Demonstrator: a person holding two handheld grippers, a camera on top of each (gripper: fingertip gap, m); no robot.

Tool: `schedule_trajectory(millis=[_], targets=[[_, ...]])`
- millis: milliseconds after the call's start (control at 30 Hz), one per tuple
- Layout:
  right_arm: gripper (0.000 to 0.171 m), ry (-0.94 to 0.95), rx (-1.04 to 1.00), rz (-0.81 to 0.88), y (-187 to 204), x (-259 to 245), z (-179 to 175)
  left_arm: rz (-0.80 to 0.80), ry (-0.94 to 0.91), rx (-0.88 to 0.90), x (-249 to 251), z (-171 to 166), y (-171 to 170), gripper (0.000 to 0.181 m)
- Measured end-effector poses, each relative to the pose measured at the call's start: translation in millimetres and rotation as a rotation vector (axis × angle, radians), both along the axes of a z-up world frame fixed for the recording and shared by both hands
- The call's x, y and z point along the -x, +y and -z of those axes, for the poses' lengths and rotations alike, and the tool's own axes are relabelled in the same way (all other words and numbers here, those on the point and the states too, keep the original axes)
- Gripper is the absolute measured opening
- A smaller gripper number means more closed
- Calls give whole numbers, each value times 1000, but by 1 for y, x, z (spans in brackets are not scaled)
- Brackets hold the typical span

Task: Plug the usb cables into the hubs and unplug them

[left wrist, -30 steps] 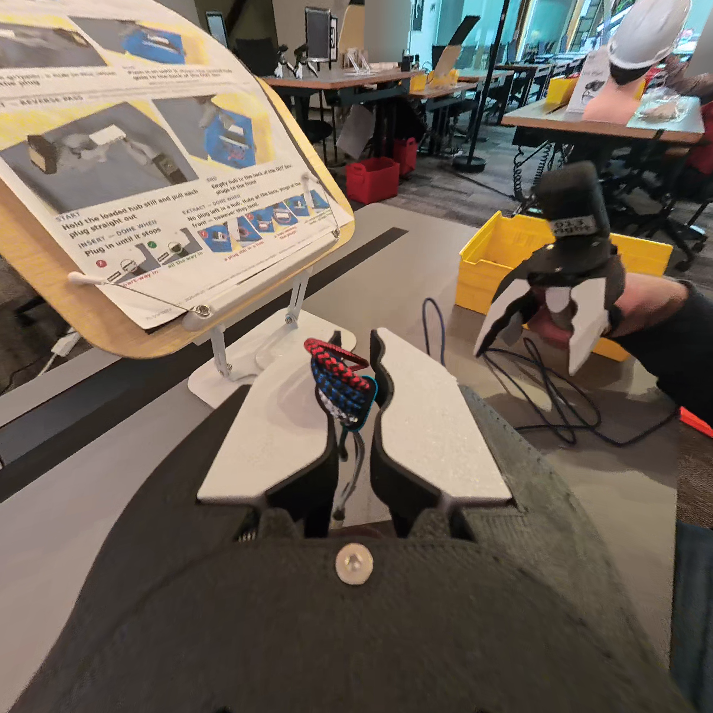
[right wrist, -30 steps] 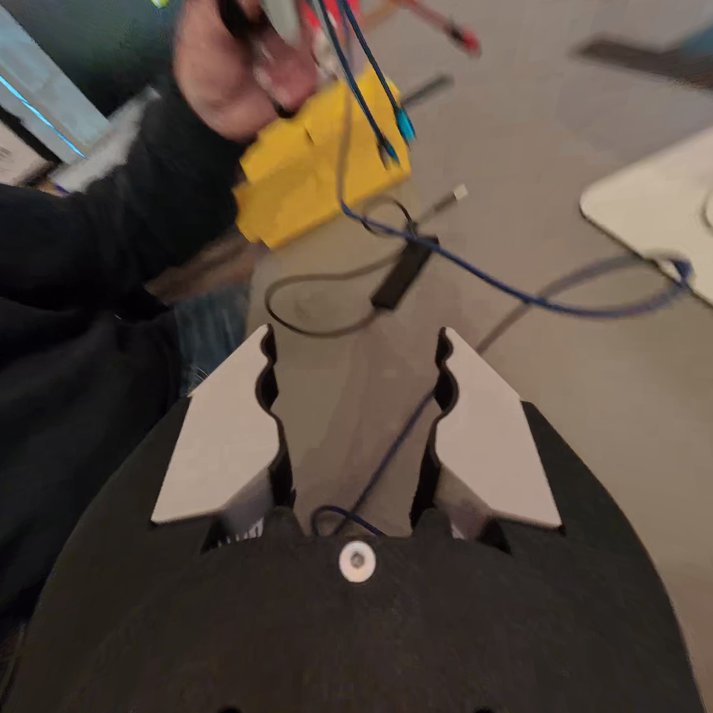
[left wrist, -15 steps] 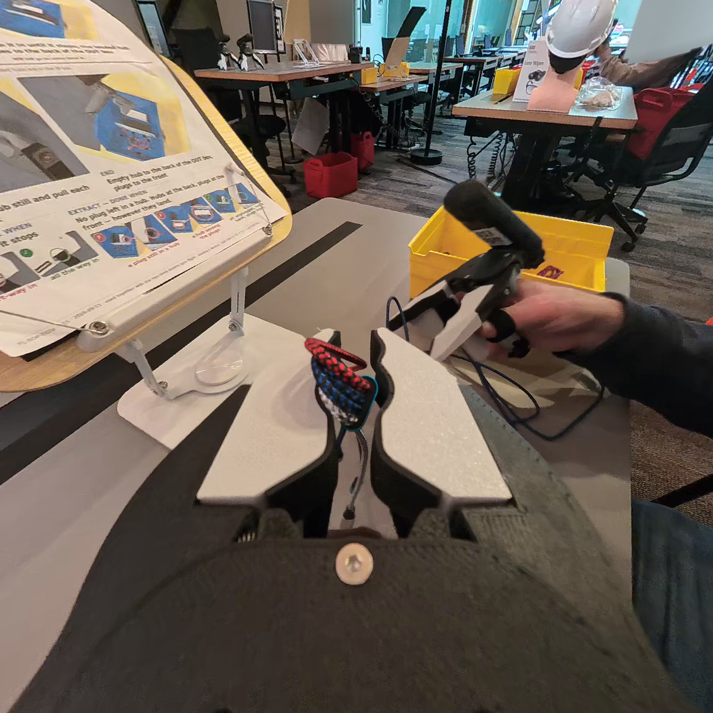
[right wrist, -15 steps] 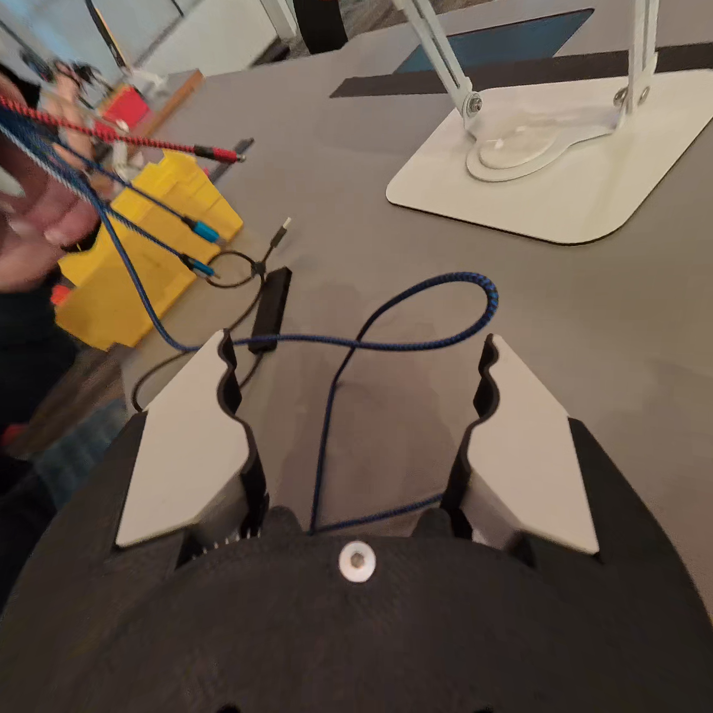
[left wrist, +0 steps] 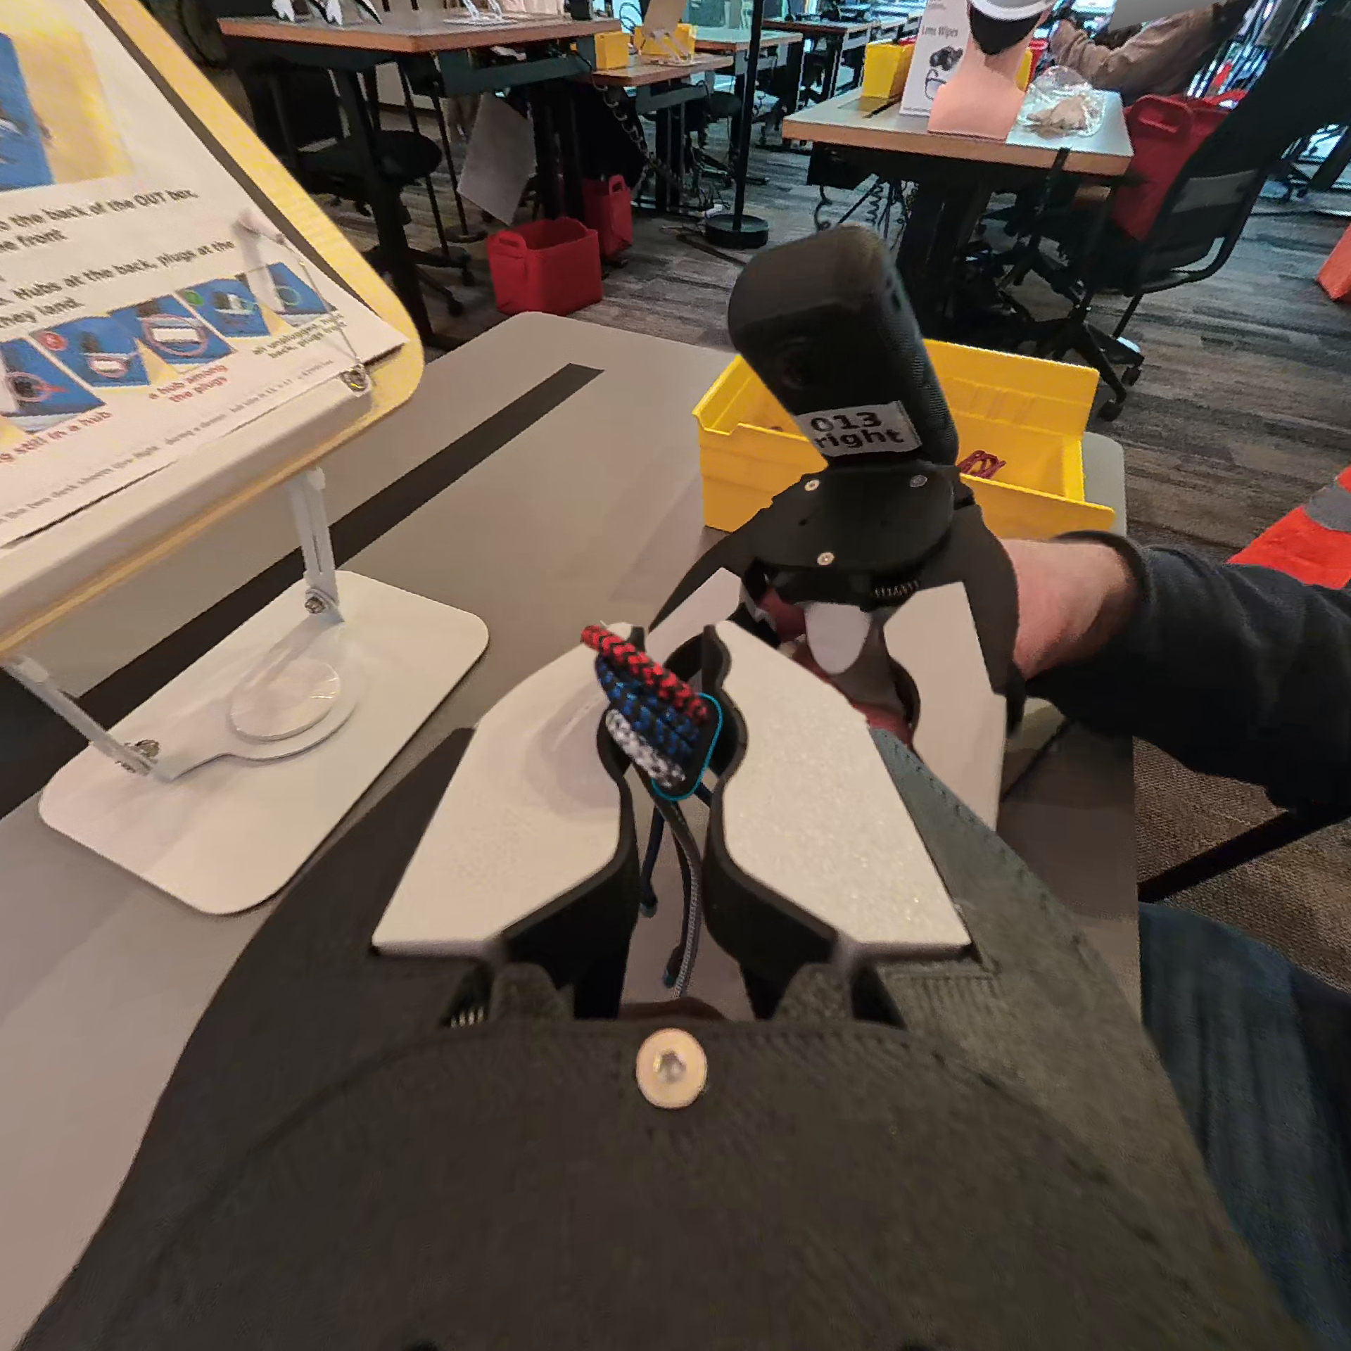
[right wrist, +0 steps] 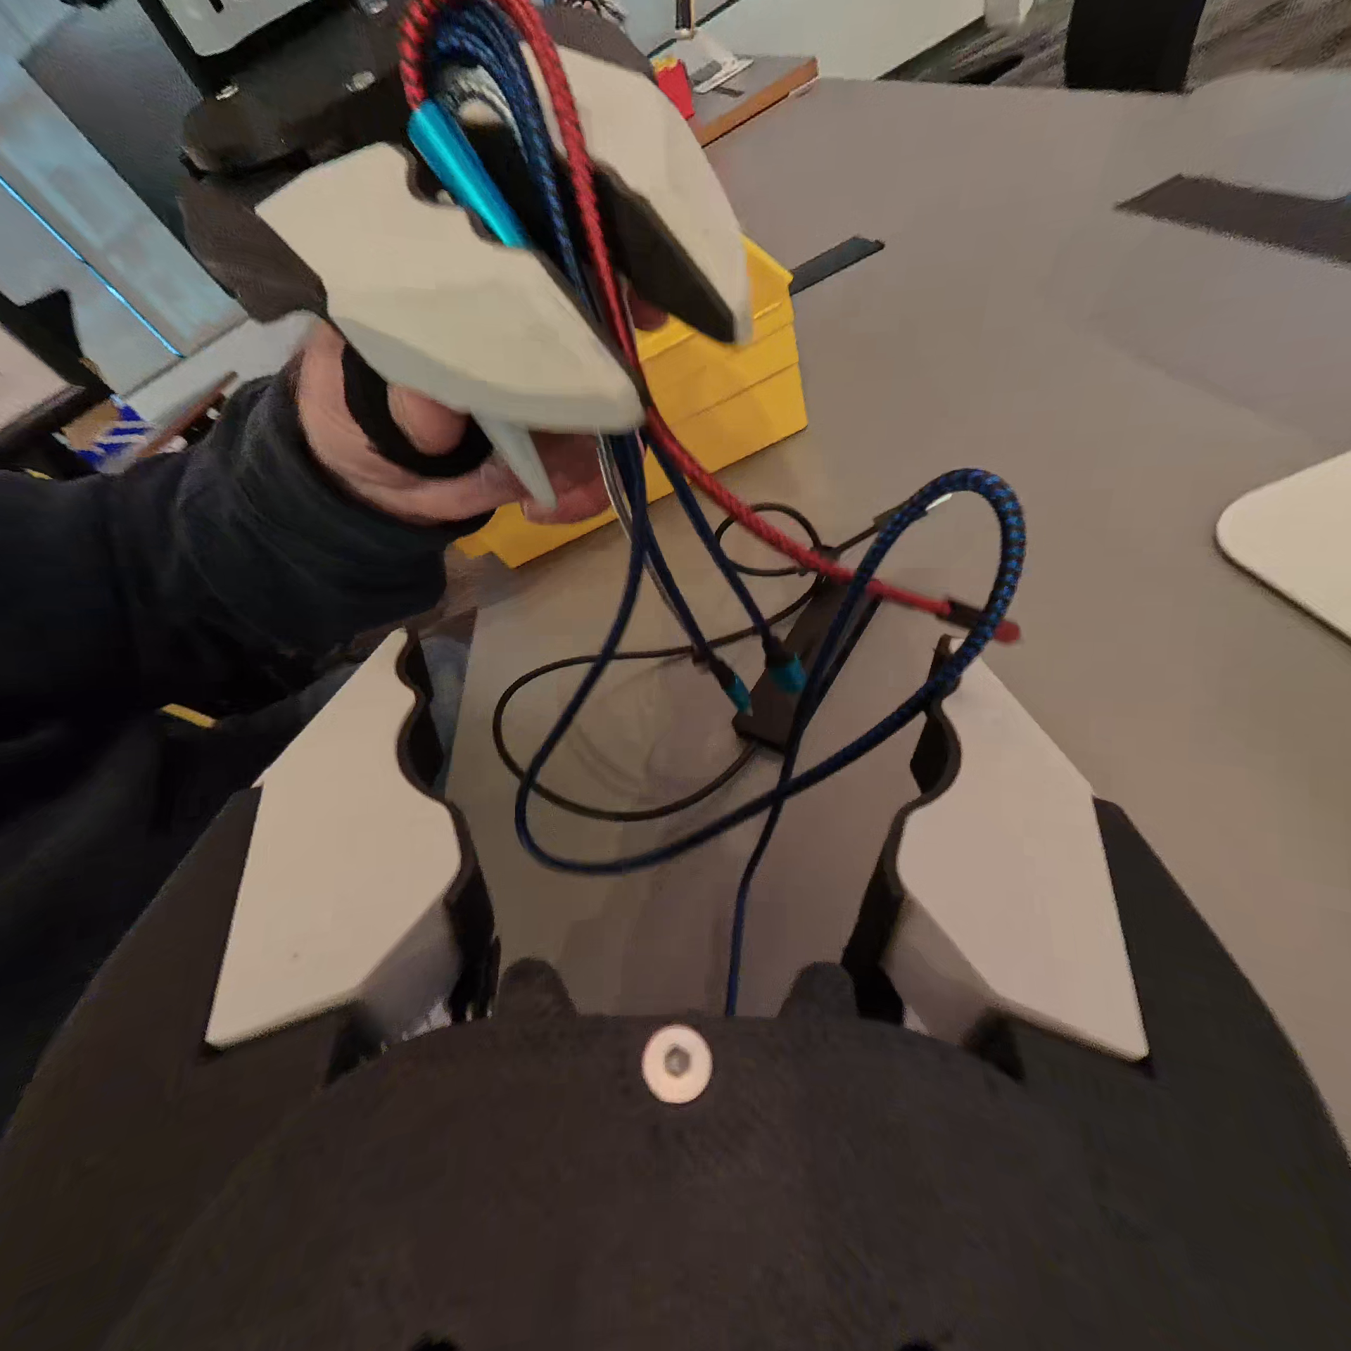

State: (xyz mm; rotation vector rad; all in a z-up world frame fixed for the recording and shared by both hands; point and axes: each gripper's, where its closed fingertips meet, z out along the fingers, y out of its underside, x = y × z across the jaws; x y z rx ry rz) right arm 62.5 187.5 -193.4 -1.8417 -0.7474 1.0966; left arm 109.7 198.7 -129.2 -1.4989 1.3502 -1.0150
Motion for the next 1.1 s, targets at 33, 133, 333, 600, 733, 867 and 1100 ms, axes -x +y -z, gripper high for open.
schedule_trajectory(millis=[33, 133, 333, 600, 733, 867, 1100], targets=[[132, -19, -20, 4, 1, 5, -1, 2, 3, 5, -3, 3, -2, 14], [126, -99, -116, 61, 9, 12, -3, 4, 18, 28, -10, 9, -8, 14], [92, -185, -229, 86, 10, 25, -4, 55, -15, 154, -19, 11, -21, 13], [33, 46, -145, -105, -13, 37, -16, 195, -92, 311, -14, -4, -32, 14], [0, 130, -130, -136, -15, 28, -21, 229, -75, 293, -14, -7, -36, 17], [0, 136, -161, -111, -14, 19, -31, 204, -74, 237, -8, -15, -31, 32], [0, 222, -172, 29, 8, -4, -48, 62, 34, 63, 3, -6, -27, 96]])
